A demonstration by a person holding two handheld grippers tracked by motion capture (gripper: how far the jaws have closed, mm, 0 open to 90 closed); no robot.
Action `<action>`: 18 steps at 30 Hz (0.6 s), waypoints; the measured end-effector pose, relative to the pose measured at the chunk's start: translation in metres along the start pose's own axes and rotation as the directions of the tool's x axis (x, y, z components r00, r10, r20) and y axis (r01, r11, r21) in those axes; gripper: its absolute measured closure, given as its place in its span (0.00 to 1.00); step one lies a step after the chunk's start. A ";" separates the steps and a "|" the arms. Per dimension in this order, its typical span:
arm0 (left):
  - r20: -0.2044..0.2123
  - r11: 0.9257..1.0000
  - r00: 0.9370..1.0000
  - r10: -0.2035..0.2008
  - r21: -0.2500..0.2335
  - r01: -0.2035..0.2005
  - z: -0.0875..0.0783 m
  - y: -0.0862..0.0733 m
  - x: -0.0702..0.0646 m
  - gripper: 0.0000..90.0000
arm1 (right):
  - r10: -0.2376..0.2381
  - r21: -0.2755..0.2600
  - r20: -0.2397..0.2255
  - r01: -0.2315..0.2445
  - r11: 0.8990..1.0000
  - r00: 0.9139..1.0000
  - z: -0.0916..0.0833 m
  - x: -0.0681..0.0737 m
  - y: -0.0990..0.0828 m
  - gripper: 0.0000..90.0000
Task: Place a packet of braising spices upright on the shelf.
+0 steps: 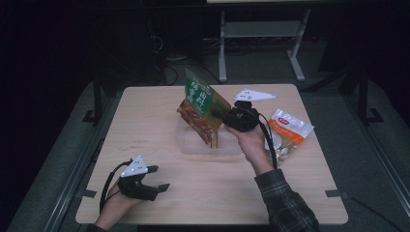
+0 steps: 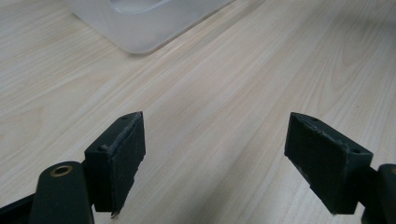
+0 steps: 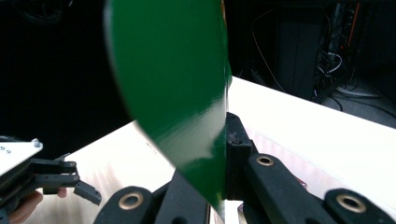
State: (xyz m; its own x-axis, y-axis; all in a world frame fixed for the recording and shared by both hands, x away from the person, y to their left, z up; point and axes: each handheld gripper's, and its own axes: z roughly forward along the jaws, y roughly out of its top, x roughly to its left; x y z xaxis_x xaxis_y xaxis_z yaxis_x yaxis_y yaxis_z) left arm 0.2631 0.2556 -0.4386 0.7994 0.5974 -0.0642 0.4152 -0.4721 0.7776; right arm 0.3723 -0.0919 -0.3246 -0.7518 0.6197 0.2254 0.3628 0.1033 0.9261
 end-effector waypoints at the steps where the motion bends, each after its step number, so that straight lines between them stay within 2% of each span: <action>1: 0.001 1.000 1.000 -0.002 0.001 0.002 0.000 0.000 0.000 0.22 | 0.005 0.006 0.001 -0.005 1.000 1.000 0.001 0.000 -0.001 1.00; 10: 0.004 1.000 1.000 0.019 0.018 -0.019 0.003 0.000 -0.001 0.21 | 0.002 0.026 0.048 -0.004 1.000 0.999 0.009 -0.003 -0.007 1.00; 18: 0.005 1.000 1.000 0.022 0.019 -0.023 0.004 0.000 -0.002 0.21 | 0.005 0.039 0.050 -0.007 0.999 0.999 0.017 -0.003 -0.010 1.00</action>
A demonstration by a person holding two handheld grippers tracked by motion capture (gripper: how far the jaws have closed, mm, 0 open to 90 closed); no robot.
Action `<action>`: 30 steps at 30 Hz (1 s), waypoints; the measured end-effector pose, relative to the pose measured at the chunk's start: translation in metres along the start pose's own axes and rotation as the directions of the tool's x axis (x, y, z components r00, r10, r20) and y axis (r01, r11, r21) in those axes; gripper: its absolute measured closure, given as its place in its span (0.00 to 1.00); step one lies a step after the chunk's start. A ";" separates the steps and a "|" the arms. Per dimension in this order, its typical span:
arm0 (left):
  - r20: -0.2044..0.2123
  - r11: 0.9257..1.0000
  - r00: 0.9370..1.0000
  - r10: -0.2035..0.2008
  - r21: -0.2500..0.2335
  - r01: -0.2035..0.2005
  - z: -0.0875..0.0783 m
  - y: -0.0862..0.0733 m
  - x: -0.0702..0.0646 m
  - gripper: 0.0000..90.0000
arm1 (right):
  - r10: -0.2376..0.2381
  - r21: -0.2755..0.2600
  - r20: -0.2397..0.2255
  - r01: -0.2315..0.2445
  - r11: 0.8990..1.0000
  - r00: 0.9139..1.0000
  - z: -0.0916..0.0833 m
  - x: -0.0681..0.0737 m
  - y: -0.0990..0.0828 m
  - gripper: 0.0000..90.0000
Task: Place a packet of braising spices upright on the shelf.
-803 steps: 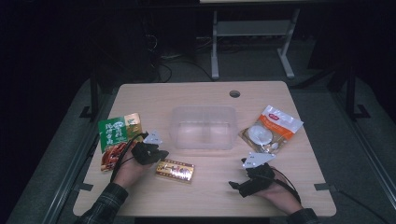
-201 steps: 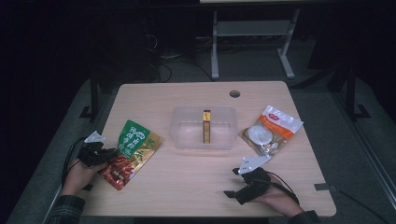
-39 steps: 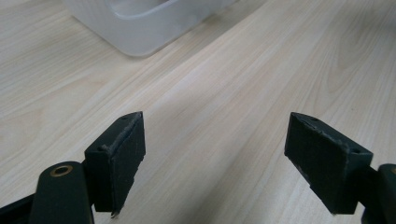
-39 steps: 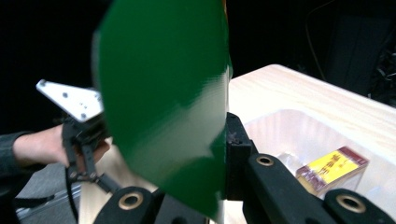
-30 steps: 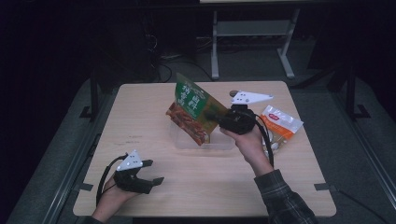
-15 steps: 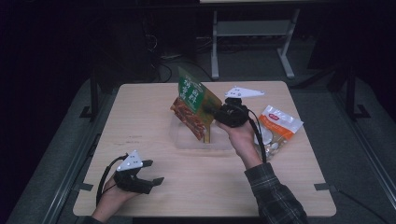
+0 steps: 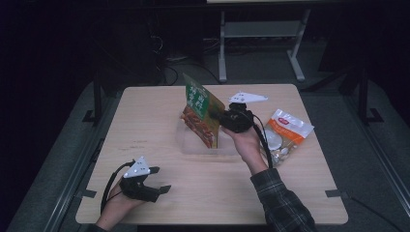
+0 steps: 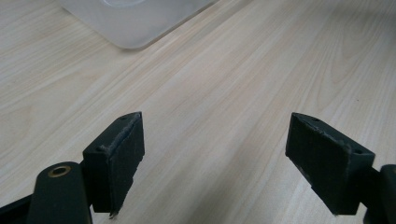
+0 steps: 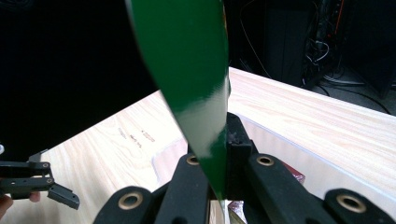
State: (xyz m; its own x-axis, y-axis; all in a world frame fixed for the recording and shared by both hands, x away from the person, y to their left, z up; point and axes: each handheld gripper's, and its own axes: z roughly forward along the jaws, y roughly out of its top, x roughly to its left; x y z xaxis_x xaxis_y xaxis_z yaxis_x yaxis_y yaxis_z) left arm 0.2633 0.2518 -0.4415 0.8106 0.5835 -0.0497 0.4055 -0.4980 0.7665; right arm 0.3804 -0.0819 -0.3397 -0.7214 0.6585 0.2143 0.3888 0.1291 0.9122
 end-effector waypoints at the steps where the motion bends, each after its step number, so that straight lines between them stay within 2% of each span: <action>1: 0.000 1.000 1.000 0.001 0.001 -0.001 0.000 0.000 0.000 0.21 | 0.001 0.001 -0.002 -0.001 1.000 1.000 0.001 0.000 0.000 1.00; 5: 0.004 1.000 1.000 -0.006 0.005 0.006 0.001 0.000 -0.001 0.21 | 0.000 0.008 0.000 0.000 1.000 1.000 0.005 0.000 -0.001 1.00; 8: 0.007 1.000 1.000 0.004 0.013 -0.004 0.002 0.000 -0.001 0.21 | -0.002 0.015 0.002 0.002 1.000 1.000 0.009 0.000 -0.002 1.00; 25: 0.022 1.000 1.000 0.008 0.026 -0.009 0.006 0.000 -0.004 0.21 | 0.002 0.073 -0.002 -0.002 0.997 1.000 0.032 -0.002 -0.011 0.99; 30: 0.025 0.999 0.999 0.019 0.038 -0.020 0.008 0.000 -0.004 0.21 | -0.016 0.098 -0.004 0.017 0.995 1.000 0.039 -0.002 -0.014 0.98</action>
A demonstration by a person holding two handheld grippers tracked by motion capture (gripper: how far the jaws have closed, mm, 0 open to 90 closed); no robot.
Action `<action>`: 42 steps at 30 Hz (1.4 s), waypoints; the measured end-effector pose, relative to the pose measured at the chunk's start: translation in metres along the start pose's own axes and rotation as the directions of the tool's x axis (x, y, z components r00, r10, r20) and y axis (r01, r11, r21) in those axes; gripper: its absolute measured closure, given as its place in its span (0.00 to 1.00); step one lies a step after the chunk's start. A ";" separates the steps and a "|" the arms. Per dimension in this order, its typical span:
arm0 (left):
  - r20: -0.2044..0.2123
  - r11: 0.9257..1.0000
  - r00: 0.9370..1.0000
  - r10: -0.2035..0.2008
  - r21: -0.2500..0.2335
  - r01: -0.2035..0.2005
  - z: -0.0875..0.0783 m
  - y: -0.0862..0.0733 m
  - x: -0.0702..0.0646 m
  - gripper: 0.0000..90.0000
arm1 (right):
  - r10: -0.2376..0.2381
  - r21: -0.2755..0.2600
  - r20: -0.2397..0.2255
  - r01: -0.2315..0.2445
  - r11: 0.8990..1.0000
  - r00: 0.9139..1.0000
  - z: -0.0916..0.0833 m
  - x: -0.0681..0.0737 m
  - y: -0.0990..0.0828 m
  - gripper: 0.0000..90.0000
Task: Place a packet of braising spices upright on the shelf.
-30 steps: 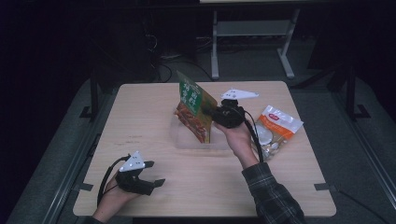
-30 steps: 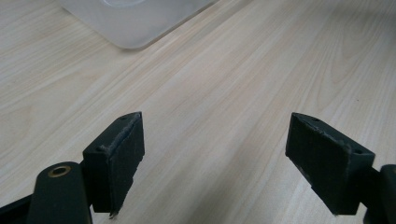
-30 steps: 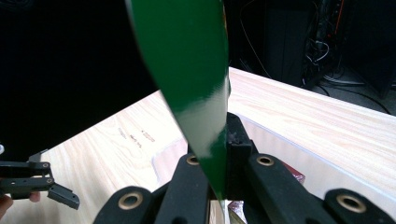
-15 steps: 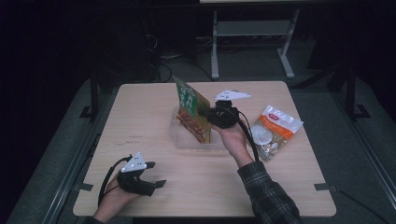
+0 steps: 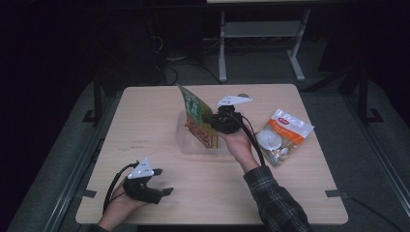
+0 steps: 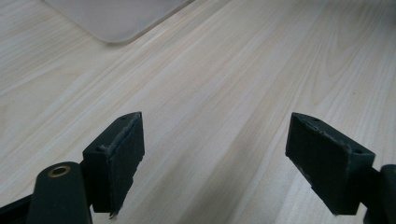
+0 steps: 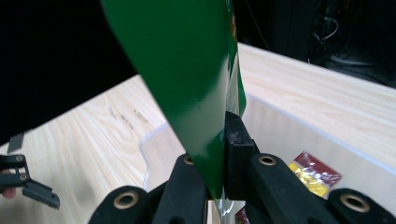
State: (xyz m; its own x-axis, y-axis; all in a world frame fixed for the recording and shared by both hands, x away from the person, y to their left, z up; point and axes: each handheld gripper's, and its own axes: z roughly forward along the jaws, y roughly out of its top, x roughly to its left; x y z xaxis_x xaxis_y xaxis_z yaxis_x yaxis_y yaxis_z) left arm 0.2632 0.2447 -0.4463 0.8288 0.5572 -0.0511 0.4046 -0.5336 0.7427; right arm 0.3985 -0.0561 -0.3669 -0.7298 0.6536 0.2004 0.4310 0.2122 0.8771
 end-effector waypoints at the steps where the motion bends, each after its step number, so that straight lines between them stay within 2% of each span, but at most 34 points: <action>1: 0.002 1.000 1.000 -0.006 -0.004 0.006 0.001 0.000 -0.001 0.21 | 0.000 0.000 0.000 0.000 1.000 1.000 0.000 0.000 0.000 0.98; 6: 0.002 1.000 1.000 -0.007 -0.004 0.007 0.001 0.000 -0.001 0.21 | -0.005 0.000 0.000 0.005 1.000 1.000 -0.001 0.001 0.001 0.90; 11: 0.000 1.000 1.000 -0.001 0.000 0.001 0.000 0.000 0.000 0.21 | -0.013 -0.008 -0.012 0.013 1.000 1.000 -0.010 0.002 0.003 0.71; 12: -0.001 1.000 1.000 -0.005 -0.002 0.005 0.001 0.000 0.000 0.21 | -0.032 -0.007 -0.003 0.032 0.999 0.999 -0.012 0.002 0.003 0.65; 16: 0.002 1.000 1.000 -0.007 -0.006 0.007 0.002 0.000 -0.001 0.21 | -0.080 0.027 0.017 0.080 0.996 0.997 -0.021 0.005 0.002 0.55; 18: 0.002 1.000 1.000 -0.005 -0.005 0.005 0.002 0.000 -0.001 0.21 | -0.096 0.032 0.011 0.096 0.995 0.995 -0.029 0.006 0.000 0.50; 24: 0.005 1.000 1.000 -0.012 -0.004 0.012 0.003 0.000 -0.002 0.21 | -0.127 0.039 -0.014 0.128 0.991 0.992 -0.047 0.005 -0.010 0.48; 28: 0.005 1.000 1.000 -0.001 -0.006 0.001 0.002 0.000 -0.002 0.21 | -0.135 0.032 -0.038 0.137 0.990 0.990 -0.057 0.007 -0.015 0.48; 32: 0.007 1.000 1.000 -0.007 -0.013 0.007 0.002 0.000 -0.003 0.21 | -0.157 0.043 -0.054 0.159 0.986 0.986 -0.072 0.010 -0.026 0.49; 42: 0.010 1.000 1.000 -0.005 -0.011 0.005 0.003 0.000 -0.003 0.21 | -0.163 0.069 -0.074 0.168 0.983 0.984 -0.099 0.011 -0.054 0.49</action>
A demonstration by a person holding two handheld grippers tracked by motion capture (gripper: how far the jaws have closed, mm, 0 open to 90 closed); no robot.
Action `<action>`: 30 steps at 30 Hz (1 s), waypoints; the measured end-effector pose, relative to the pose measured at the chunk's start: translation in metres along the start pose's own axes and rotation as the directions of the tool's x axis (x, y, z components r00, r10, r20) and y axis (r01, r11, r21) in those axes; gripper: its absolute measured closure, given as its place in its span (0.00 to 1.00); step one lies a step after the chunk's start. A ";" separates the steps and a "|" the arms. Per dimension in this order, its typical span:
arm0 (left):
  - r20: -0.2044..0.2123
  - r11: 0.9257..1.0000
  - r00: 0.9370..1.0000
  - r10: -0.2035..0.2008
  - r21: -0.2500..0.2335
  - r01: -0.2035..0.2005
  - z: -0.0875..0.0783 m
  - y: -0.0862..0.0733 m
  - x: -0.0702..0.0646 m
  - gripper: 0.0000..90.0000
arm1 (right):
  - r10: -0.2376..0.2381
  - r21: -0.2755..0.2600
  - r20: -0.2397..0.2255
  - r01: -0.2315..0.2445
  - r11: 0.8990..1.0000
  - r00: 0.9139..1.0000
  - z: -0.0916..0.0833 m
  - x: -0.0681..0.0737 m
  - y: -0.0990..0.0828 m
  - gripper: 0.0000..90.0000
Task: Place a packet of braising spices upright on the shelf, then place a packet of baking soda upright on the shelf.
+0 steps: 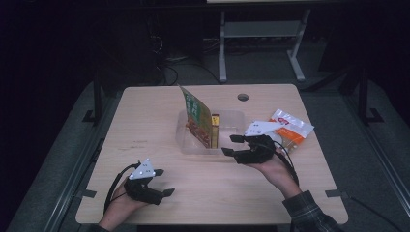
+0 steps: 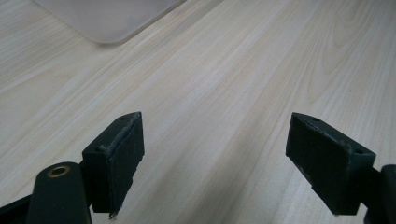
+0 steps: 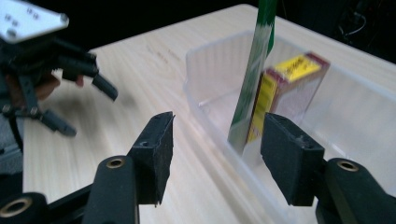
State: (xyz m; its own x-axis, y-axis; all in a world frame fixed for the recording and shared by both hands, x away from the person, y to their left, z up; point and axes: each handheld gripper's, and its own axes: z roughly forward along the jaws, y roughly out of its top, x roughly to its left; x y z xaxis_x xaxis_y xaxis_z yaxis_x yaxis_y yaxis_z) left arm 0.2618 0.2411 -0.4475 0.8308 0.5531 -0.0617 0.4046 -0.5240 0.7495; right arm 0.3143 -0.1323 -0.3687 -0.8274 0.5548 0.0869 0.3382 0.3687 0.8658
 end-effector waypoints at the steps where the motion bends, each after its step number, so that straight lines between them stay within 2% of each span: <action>1: 0.000 1.000 1.000 0.000 0.000 0.000 0.000 0.000 0.000 0.21 | 0.000 0.000 0.000 0.000 1.000 1.000 0.000 0.000 0.000 0.49; 7: 0.000 1.000 1.000 0.010 0.007 -0.010 0.000 0.001 -0.001 0.21 | 0.018 0.025 0.005 -0.018 1.000 1.000 -0.012 -0.001 -0.020 0.49; 10: 0.002 1.000 1.000 -0.002 0.004 0.002 0.001 0.000 -0.001 0.21 | 0.028 0.042 0.022 -0.029 0.999 0.999 -0.019 -0.004 -0.031 0.49; 12: 0.002 1.000 1.000 -0.001 0.005 0.001 0.001 0.000 -0.001 0.21 | 0.028 0.046 0.025 -0.029 0.999 0.999 -0.020 -0.005 -0.033 0.49; 19: 0.004 1.000 1.000 0.007 0.008 -0.007 0.000 0.000 -0.001 0.21 | 0.064 0.050 0.076 -0.067 0.996 0.995 -0.025 -0.027 -0.043 0.52; 21: 0.006 1.000 1.000 0.009 0.009 -0.009 0.001 0.000 0.000 0.21 | 0.070 0.060 0.101 -0.077 0.995 0.992 -0.026 -0.035 -0.046 0.55; 22: 0.006 1.000 1.000 0.010 0.012 -0.011 0.001 0.000 -0.001 0.21 | 0.085 0.066 0.130 -0.094 0.993 0.988 -0.028 -0.044 -0.049 0.58; 24: 0.007 1.000 1.000 0.013 0.015 -0.013 0.001 0.000 -0.001 0.21 | 0.083 0.071 0.146 -0.094 0.993 0.986 -0.029 -0.049 -0.051 0.61; 25: 0.007 1.000 1.000 0.015 0.017 -0.015 0.001 0.000 -0.001 0.21 | 0.090 0.073 0.164 -0.104 0.992 0.982 -0.030 -0.053 -0.053 0.63; 26: 0.008 1.000 1.000 0.011 0.014 -0.012 0.001 0.000 -0.001 0.21 | 0.084 0.093 0.204 -0.105 0.990 0.975 -0.031 -0.063 -0.056 0.70; 29: 0.008 1.000 1.000 0.013 0.015 -0.013 0.001 0.000 -0.002 0.21 | 0.088 0.118 0.256 -0.122 0.985 0.963 -0.032 -0.079 -0.061 0.82; 30: 0.007 1.000 1.000 0.013 0.016 -0.013 0.001 0.000 -0.001 0.21 | 0.088 0.118 0.256 -0.122 0.985 0.963 -0.032 -0.079 -0.061 0.82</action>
State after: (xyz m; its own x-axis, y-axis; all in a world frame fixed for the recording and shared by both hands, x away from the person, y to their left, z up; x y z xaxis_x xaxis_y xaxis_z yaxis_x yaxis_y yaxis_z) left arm 0.2608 0.2400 -0.4479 0.8388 0.5414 -0.0565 0.3996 -0.5418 0.7394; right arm 0.3450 -0.2223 -0.4130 -0.6518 0.7576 0.0341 0.4871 0.3837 0.7845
